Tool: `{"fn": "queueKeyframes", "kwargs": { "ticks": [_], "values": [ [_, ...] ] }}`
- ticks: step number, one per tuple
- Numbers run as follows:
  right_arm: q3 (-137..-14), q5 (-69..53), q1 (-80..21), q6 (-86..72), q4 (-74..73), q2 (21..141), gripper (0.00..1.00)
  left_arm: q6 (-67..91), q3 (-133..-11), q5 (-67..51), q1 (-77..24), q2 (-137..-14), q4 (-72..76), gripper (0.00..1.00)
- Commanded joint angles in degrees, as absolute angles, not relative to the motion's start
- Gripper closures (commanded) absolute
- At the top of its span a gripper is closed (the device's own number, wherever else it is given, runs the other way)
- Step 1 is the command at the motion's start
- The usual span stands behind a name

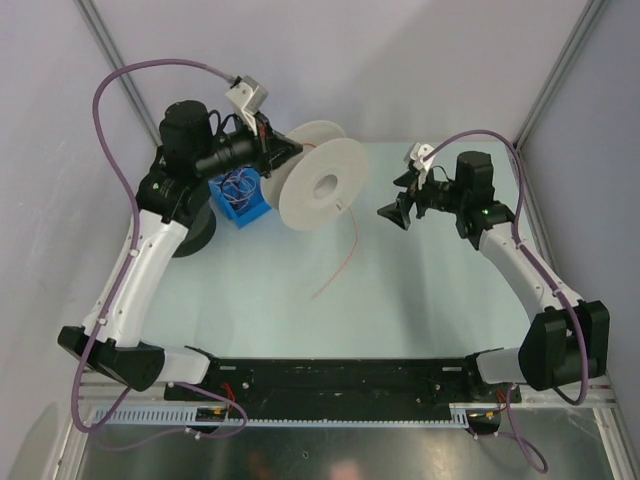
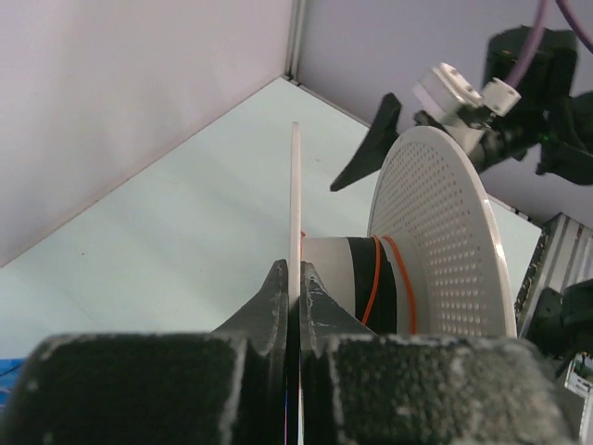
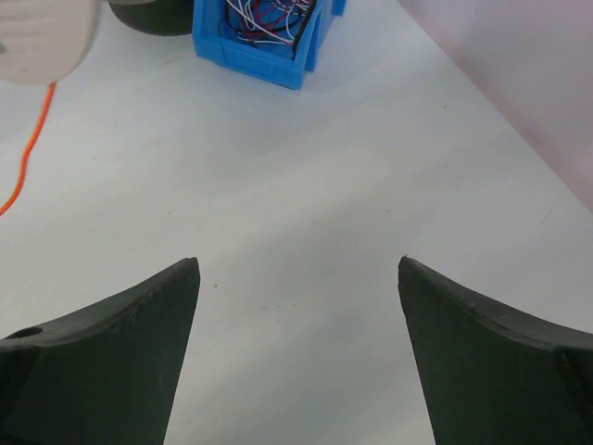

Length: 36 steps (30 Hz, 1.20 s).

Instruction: Wrap the cables

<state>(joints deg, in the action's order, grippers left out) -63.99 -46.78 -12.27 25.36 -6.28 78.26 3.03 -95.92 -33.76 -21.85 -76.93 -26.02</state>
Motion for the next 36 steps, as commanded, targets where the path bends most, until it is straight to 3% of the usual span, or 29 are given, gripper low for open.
{"fn": "queueKeyframes", "kwargs": {
  "ticks": [1, 9, 15, 20, 30, 36],
  "values": [
    [-61.93, -44.43, -12.71, 14.42, -3.52, 74.15, 0.04, 10.25, -100.71, -31.84, -19.87, -77.28, -23.29, 1.0],
    [-59.2, -42.26, -13.0, 3.58, -0.91, 71.91, 0.01, 17.54, -101.05, -28.54, -18.23, -76.25, -22.52, 1.0],
    [-59.11, -38.21, -12.94, 8.46, -2.44, 72.84, 0.01, 25.0, -101.01, -20.48, -17.98, -76.52, -22.07, 1.0],
    [-54.88, -34.54, -13.62, 7.83, 6.94, 72.57, 0.01, 29.43, -101.62, -18.89, -17.54, -77.06, -22.01, 1.0],
    [-47.13, -33.92, -23.65, 5.62, 18.37, 71.72, 0.01, 29.42, -101.37, -17.62, -17.53, -75.27, -22.01, 1.0],
    [-43.75, -24.45, -27.51, 3.07, 25.03, 72.9, 0.01, 31.35, -100.57, -12.91, -17.33, -73.85, -21.54, 1.0]
  ]
}}
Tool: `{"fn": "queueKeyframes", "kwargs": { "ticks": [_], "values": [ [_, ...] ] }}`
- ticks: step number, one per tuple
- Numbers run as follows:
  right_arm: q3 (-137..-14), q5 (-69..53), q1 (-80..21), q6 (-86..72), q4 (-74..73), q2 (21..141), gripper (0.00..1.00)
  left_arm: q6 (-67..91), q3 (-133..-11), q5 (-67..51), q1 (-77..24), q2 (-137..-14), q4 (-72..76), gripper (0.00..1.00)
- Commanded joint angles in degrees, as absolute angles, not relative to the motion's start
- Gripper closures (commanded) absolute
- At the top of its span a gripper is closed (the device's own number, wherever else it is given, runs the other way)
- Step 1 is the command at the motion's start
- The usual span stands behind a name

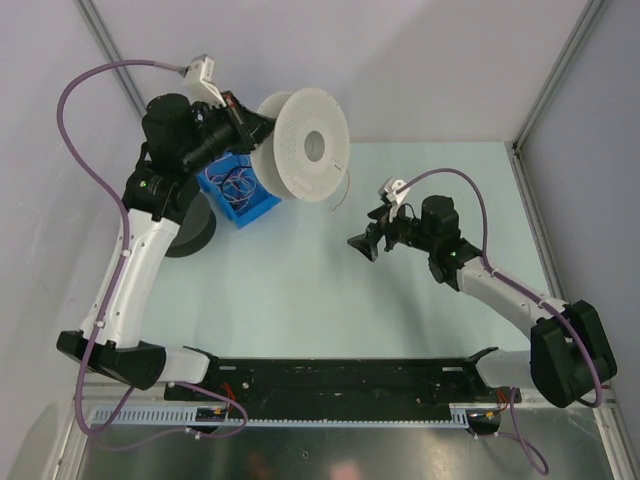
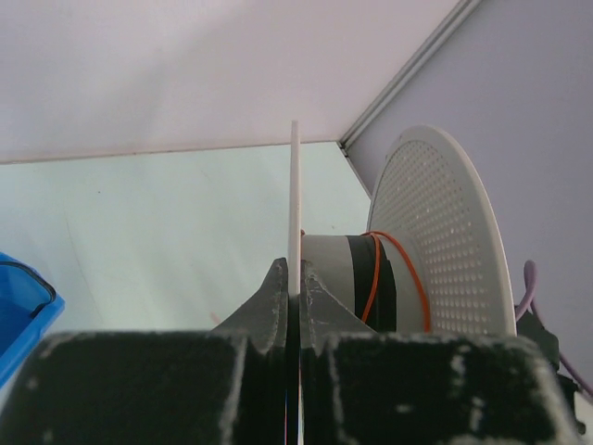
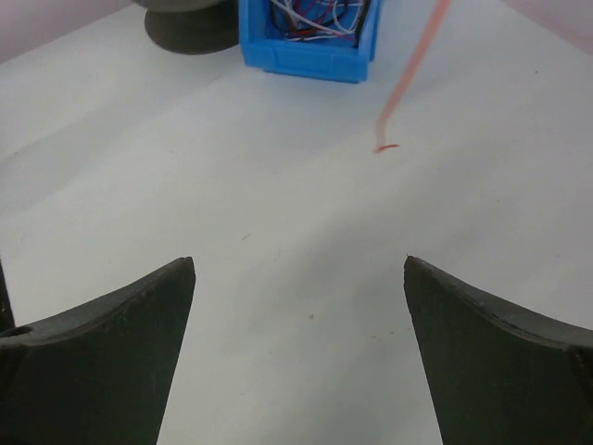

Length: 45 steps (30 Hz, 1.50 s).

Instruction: Wrap the cables

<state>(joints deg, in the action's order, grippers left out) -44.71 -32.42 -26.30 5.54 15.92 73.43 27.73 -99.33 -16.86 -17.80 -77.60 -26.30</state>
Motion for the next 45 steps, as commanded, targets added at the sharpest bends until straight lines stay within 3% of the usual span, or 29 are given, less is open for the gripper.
{"fn": "queueKeyframes", "kwargs": {
  "ticks": [1, 6, 13, 23, 37, 41, 45],
  "values": [
    [-43.23, -22.6, -27.68, 2.5, 26.53, 73.32, 0.01, 32.29, -100.34, -12.21, -17.32, -73.75, -21.49, 1.0],
    [-42.06, -15.71, -28.19, 0.65, 35.38, 77.22, 0.0, 37.67, -98.86, -10.17, -17.25, -73.7, -20.94, 1.0],
    [-42.06, -16.32, -29.34, -4.12, 48.19, 84.19, 0.01, 46.2, -97.34, -12.02, -14.98, -73.94, -20.78, 1.0],
    [-41.89, -17.7, -36.39, -4.8, 51.66, 85.87, 0.01, 52.9, -94.79, -15.0, -12.22, -71.88, -20.77, 1.0],
    [-45.67, -10.22, -35.41, -3.69, 55.08, 92.25, 0.04, 57.32, -96.07, -19.12, -11.21, -73.22, -20.72, 1.0],
    [-47.17, -9.46, -35.09, -4.6, 55.27, 93.77, 0.1, 57.33, -95.75, -19.03, -11.16, -72.82, -20.72, 1.0],
    [-48.35, -10.19, -34.78, -5.44, 55.13, 94.96, 0.3, 57.11, -95.74, -18.88, -11.16, -72.57, -20.68, 1.0]
  ]
}}
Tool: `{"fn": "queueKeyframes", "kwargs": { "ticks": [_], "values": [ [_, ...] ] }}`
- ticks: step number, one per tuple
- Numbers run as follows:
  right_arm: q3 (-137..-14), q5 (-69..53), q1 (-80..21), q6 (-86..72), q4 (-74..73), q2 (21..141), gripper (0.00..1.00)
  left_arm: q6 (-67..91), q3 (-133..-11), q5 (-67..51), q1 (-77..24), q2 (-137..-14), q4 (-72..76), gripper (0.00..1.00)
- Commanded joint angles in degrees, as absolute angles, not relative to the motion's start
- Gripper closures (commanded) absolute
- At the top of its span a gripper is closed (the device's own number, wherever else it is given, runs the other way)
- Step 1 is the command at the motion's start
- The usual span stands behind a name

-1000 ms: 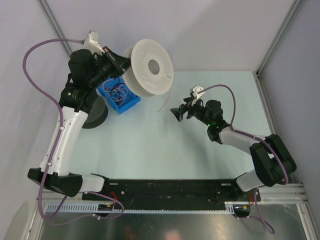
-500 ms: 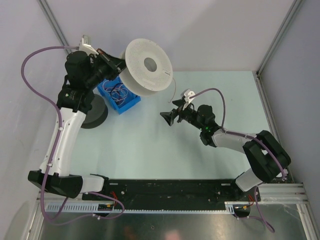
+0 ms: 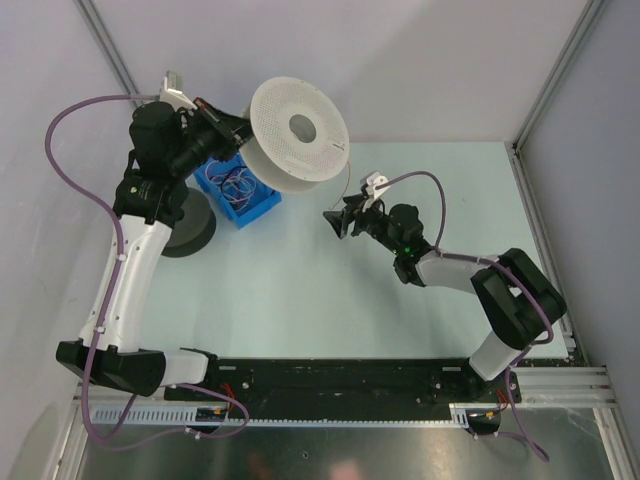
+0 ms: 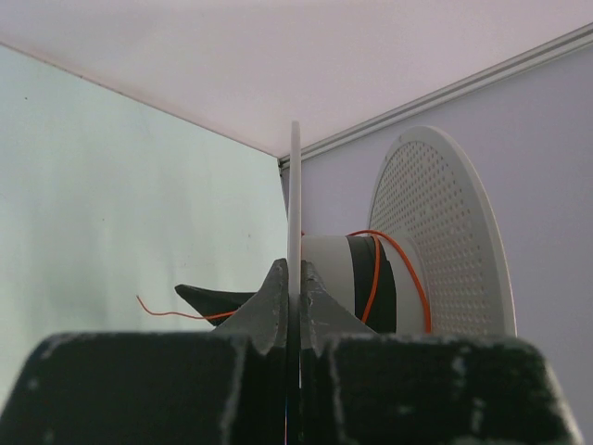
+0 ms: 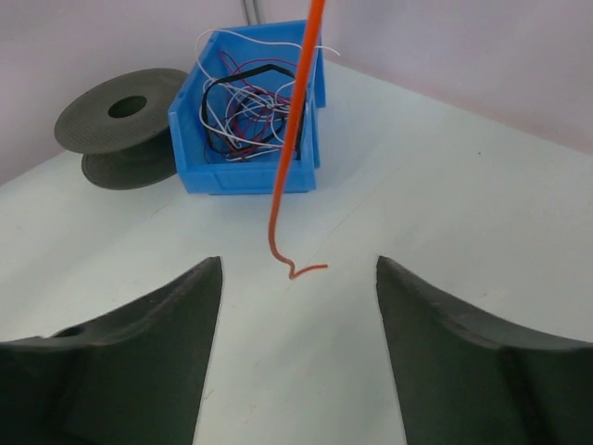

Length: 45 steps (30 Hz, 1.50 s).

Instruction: Wrap the cables

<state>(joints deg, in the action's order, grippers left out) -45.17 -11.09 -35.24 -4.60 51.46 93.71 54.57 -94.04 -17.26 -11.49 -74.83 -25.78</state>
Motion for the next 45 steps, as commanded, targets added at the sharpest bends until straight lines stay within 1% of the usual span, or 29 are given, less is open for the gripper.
{"fn": "queueKeyframes", "kwargs": {
  "ticks": [1, 9, 11, 14, 18, 22, 25, 28, 34, 37, 41, 45],
  "values": [
    [-48.56, -10.37, -34.7, -5.58, 55.16, 95.16, 0.36, 57.12, -95.77, -18.89, -11.16, -72.54, -20.62, 1.0],
    [-48.96, -11.98, -33.94, -5.27, 54.5, 95.43, 0.92, 57.34, -95.12, -17.25, -11.16, -72.26, -20.62, 1.0],
    [-48.96, -13.26, -33.58, -5.32, 53.09, 94.94, 0.98, 57.16, -95.13, -15.61, -11.12, -72.38, -20.65, 1.0],
    [-48.53, -17.11, -33.64, -5.33, 49.82, 93.43, 1.0, 55.58, -95.61, -10.51, -10.85, -72.83, -20.63, 1.0],
    [-46.86, -22.4, -35.73, -4.73, 41.58, 89.88, 1.0, 53.82, -95.33, -4.33, -10.59, -74.06, -20.61, 1.0],
    [-45.58, -28.27, -38.73, -1.27, 30.8, 84.7, 1.0, 48.81, -94.24, -1.61, -10.63, -75.79, -20.57, 1.0],
    [-45.24, -31.15, -41.58, 4.96, 22.94, 80.47, 1.0, 45.26, -92.38, -0.65, -10.83, -76.77, -20.62, 1.0],
    [-45.25, -32.73, -44.2, 11.74, 17.8, 76.89, 1.0, 40.21, -91.98, -0.33, -12.41, -78.13, -20.64, 1.0],
    [-46.35, -34.59, -48.97, 27.05, 7.03, 67.94, 1.0, 24.64, -92.12, 6.25, -17.8, -81.28, -21.77, 1.0],
    [-47.64, -35.09, -50.14, 31.14, 2.49, 64.16, 1.0, 17.94, -91.88, 8.96, -21.08, -82.89, -22.9, 1.0],
    [-49.27, -34.36, -50.42, 35.04, 0.5, 61.64, 1.0, 10.05, -90.07, 11.72, -25.16, -84.4, -23.39, 1.0],
    [-52.47, -31.93, -49.94, 39.6, -3.77, 61.35, 1.0, 5.12, -87.96, 10.5, -27.36, -85.14, -23.52, 1.0]
  ]
}}
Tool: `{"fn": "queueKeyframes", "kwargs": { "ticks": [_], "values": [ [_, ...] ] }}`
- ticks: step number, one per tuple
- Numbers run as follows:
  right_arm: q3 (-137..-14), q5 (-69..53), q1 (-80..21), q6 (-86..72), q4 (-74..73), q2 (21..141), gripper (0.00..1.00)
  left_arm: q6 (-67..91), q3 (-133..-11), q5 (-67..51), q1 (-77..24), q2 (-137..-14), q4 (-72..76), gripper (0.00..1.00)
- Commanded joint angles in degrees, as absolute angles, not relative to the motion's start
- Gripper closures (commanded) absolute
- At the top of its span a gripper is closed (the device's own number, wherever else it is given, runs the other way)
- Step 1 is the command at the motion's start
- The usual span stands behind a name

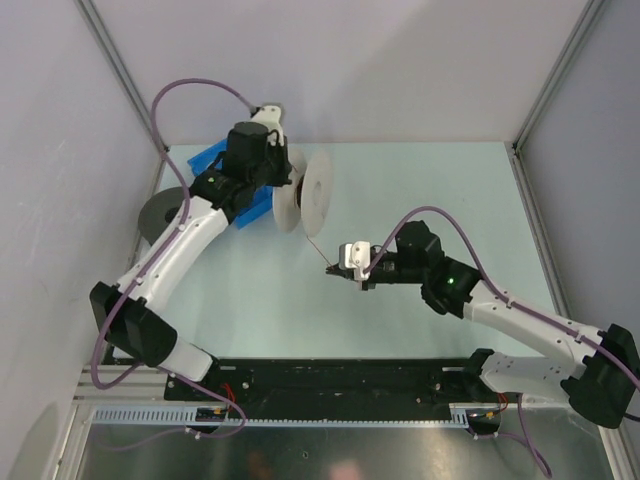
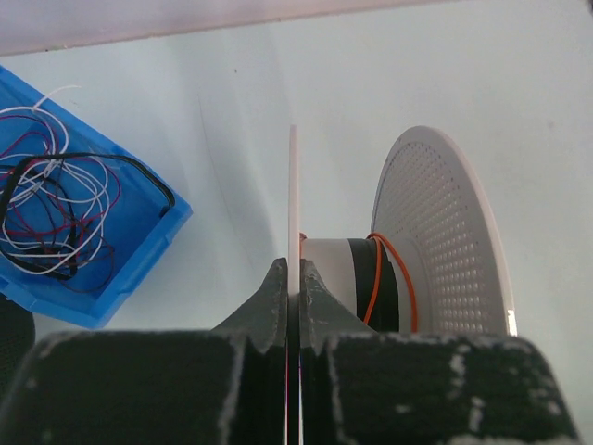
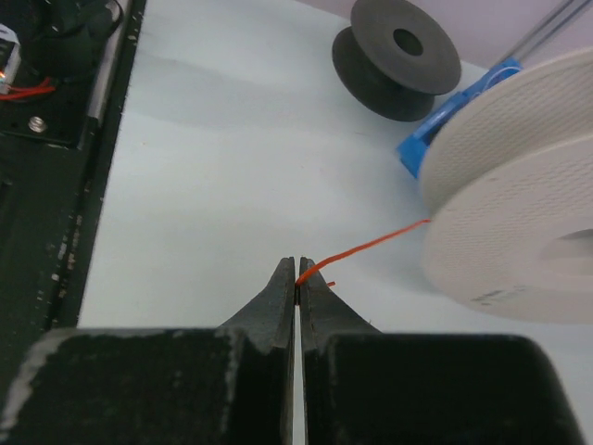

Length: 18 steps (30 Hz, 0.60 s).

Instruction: Wrap the cables

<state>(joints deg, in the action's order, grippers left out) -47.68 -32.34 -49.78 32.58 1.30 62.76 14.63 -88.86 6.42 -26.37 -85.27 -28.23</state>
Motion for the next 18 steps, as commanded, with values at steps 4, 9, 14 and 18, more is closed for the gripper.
{"fn": "queueKeyframes", "kwargs": {
  "ticks": [4, 9, 14, 18],
  "values": [
    [-54.78, -30.79, -47.32, 43.29, -5.58, 61.16, 1.0, 1.21, -85.12, 2.79, -27.93, -84.85, -23.54, 1.0],
    [-58.39, -32.48, -41.46, 44.03, -4.54, 62.34, 1.0, -3.9, -80.96, -4.63, -29.74, -83.2, -23.39, 1.0],
    [-62.89, -38.56, -33.91, 40.59, -4.12, 65.35, 1.0, -8.89, -77.9, -11.94, -31.75, -80.69, -23.51, 1.0],
    [-65.34, -43.66, -29.18, 38.45, -5.11, 67.8, 1.0, -12.68, -75.79, -18.89, -33.28, -77.83, -23.76, 1.0]
  ]
}}
